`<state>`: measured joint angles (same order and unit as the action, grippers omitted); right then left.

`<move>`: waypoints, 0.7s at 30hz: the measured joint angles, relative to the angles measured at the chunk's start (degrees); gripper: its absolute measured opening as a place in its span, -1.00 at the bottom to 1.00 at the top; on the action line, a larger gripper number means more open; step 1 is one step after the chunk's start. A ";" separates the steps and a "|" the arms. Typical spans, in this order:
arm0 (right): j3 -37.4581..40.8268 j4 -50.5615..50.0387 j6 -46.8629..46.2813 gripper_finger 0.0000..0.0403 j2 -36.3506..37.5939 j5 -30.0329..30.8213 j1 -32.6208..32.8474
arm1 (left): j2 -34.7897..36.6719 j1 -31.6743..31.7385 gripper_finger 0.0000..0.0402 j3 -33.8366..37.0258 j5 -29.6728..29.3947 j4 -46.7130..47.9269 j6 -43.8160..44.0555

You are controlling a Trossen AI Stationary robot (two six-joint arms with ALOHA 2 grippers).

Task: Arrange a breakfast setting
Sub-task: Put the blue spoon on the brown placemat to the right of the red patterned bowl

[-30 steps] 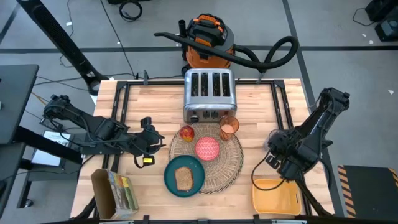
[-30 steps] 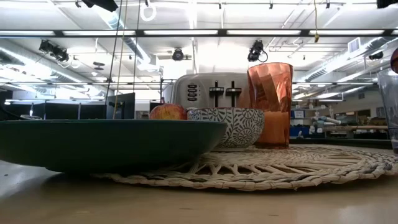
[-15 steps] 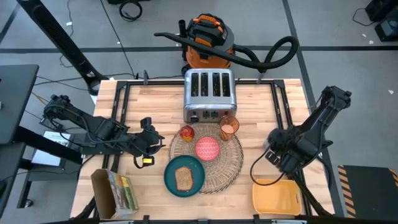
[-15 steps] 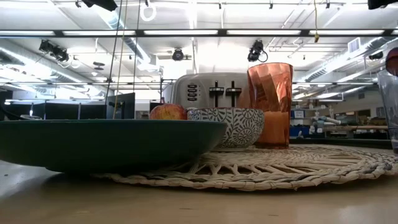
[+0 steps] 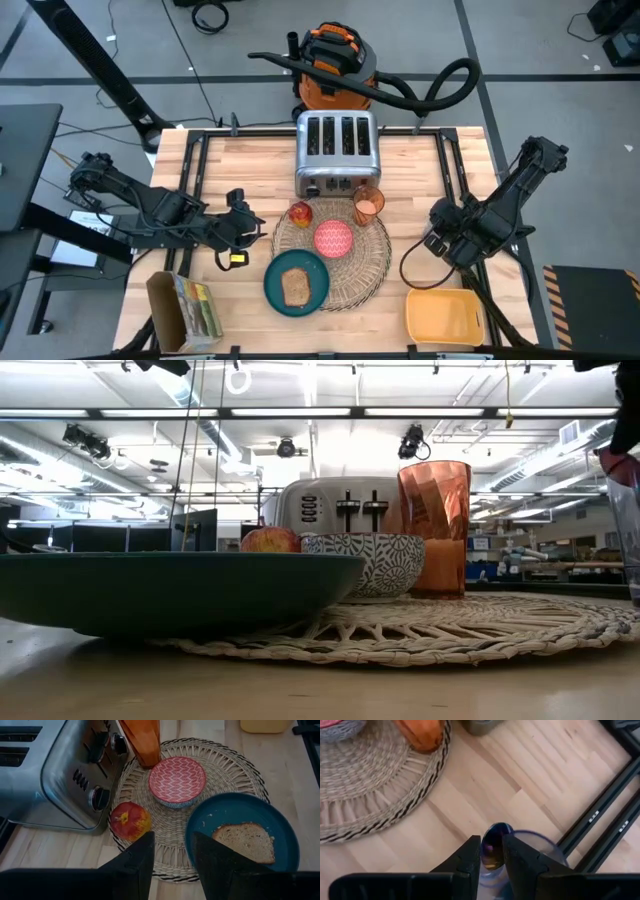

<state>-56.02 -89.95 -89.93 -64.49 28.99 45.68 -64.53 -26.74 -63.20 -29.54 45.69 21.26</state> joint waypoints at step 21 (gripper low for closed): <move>1.36 -0.08 -0.20 -0.43 0.04 1.02 -1.77 | 0.00 0.00 -0.31 -0.02 0.02 0.00 -0.04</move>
<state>-54.66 -90.03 -90.13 -64.45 30.01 43.91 -64.53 -26.74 -63.22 -29.52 45.69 21.21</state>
